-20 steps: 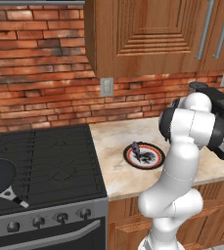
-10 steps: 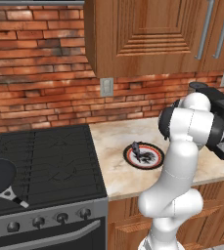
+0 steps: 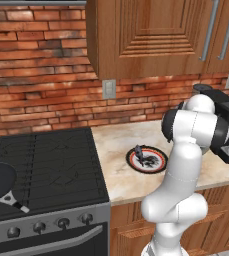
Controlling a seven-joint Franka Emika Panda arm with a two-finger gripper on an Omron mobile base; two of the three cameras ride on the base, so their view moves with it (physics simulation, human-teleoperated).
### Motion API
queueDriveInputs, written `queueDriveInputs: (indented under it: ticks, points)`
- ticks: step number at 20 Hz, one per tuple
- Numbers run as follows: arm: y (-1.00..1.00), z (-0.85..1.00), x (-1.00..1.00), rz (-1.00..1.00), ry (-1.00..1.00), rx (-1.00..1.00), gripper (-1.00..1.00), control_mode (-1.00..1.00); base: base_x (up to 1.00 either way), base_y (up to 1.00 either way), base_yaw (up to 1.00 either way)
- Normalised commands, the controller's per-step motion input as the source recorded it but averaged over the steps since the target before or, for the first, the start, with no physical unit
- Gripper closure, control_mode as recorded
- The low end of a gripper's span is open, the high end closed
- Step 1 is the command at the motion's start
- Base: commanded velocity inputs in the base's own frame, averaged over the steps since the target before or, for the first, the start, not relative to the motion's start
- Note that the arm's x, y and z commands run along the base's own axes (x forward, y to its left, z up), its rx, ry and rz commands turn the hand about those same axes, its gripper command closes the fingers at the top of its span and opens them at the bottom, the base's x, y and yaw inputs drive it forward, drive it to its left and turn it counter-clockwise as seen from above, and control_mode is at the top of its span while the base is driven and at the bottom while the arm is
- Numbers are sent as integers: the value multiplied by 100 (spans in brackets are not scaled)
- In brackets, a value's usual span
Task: Place the fish on the plate and place the lemon on the same plate.
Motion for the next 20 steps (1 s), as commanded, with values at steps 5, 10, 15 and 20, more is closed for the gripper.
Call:
queueDriveInputs:
  ticks: [5,10,15,20]
  points:
    - [0,-13,-4,0,-11,-3,-100,-100,0,0,0]
    - [0,-22,-4,1,-8,-1,-100,-100,0,0,0]
    - [0,-6,-6,0,-3,0,100,-100,0,0,0]
    - [0,0,-6,0,0,0,100,-100,0,0,0]
